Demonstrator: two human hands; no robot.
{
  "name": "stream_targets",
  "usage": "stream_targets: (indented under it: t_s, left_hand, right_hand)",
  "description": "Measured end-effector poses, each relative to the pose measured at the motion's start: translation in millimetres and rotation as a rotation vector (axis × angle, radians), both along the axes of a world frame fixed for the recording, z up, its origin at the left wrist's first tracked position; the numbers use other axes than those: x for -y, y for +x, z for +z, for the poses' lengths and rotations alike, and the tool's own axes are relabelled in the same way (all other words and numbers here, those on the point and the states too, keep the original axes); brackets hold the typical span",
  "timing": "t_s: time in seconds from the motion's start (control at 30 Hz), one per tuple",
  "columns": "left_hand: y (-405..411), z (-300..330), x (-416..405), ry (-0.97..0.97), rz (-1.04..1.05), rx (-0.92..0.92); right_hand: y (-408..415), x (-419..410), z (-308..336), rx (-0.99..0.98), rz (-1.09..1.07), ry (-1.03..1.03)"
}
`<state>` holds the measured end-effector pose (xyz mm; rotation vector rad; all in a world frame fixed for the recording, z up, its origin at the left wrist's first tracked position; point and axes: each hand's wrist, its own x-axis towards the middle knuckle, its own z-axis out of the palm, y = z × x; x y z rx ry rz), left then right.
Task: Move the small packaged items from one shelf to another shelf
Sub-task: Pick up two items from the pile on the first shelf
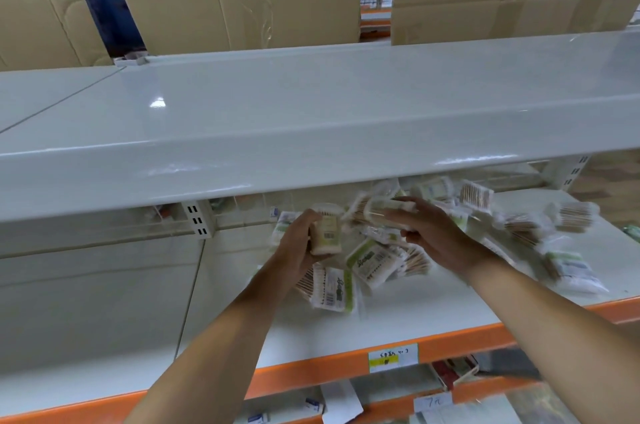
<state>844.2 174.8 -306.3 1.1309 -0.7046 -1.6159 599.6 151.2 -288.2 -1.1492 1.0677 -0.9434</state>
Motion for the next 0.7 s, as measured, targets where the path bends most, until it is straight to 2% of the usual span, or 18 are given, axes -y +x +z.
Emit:
stream_targets:
  t_s: [0.17, 0.43, 0.7]
  left_hand:
    - [6, 8, -7, 0.017, 0.0, -0.036]
    - [19, 10, -16, -0.03, 0.023, -0.048]
    - [29, 10, -28, -0.077, 0.01, -0.006]
  right_hand:
    - [12, 1, -1, 0.084, 0.05, 0.008]
    - [29, 2, 2, 0.395, 0.14, 0.172]
    - [47, 7, -2, 0.479, 0.135, 0.336]
